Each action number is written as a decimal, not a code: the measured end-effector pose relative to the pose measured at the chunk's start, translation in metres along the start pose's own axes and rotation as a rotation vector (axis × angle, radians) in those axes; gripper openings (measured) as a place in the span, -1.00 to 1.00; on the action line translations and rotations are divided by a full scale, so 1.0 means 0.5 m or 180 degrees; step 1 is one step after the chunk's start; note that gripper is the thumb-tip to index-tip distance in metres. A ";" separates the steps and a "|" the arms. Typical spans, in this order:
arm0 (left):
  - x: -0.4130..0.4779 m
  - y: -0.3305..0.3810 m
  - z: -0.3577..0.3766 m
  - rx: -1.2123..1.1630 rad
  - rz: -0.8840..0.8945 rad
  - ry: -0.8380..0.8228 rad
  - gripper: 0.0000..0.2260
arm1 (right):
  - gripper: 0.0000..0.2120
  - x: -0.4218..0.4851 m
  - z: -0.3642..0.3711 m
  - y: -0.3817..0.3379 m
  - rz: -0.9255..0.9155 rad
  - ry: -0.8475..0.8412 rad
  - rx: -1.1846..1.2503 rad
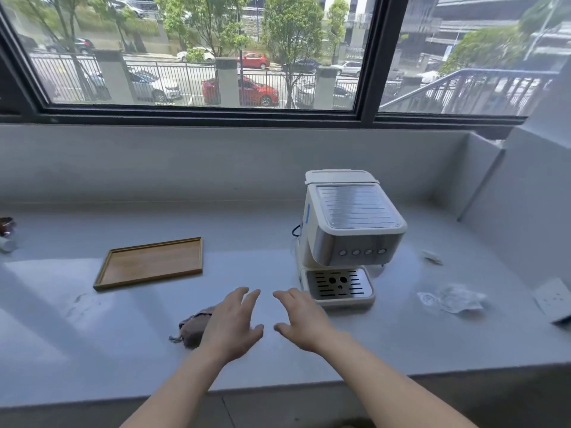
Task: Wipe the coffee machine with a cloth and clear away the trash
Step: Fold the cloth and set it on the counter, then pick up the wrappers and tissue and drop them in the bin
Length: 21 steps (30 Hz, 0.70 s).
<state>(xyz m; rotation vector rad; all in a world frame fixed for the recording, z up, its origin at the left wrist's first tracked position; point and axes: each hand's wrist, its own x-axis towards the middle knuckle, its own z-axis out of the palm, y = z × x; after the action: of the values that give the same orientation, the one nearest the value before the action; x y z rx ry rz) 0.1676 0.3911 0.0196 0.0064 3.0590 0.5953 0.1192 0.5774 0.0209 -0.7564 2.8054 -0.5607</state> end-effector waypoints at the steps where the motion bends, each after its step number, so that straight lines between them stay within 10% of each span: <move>1: 0.003 0.021 0.004 0.0050 0.0054 -0.0009 -0.35 | -0.39 -0.015 -0.012 0.015 0.0031 0.0027 0.0009; 21: 0.020 0.469 0.169 -0.0089 0.0685 -0.0077 -0.46 | -0.49 -0.313 -0.194 0.393 0.0686 0.0275 -0.0088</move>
<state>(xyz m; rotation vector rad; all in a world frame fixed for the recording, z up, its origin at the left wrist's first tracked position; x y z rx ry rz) 0.1596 0.6404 0.0292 0.3435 3.0480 0.6423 0.1392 0.8451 0.0424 -0.4353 2.9293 -0.5294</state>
